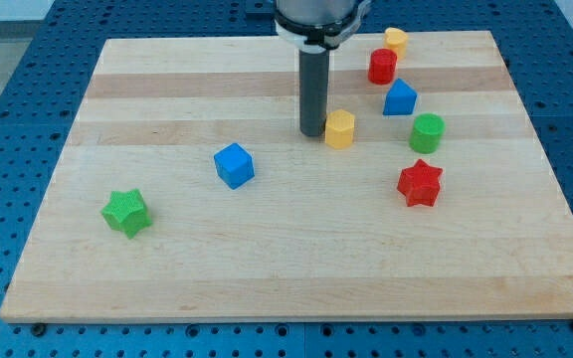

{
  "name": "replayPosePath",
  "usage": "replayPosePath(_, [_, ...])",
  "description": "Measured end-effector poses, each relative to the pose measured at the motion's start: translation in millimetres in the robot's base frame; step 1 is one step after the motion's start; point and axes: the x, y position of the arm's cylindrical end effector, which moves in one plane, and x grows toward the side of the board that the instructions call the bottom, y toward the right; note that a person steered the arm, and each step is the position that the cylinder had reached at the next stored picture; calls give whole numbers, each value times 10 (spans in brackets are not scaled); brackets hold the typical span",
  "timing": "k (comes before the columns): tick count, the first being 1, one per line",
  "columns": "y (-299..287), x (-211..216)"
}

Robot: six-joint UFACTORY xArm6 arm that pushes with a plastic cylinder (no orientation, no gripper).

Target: Push the yellow hexagon into the red star

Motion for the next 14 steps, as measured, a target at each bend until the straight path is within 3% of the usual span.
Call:
replayPosePath(5, [836, -467])
replayPosePath(7, [886, -462])
replayPosePath(9, [697, -14])
replayPosePath(14, [627, 248])
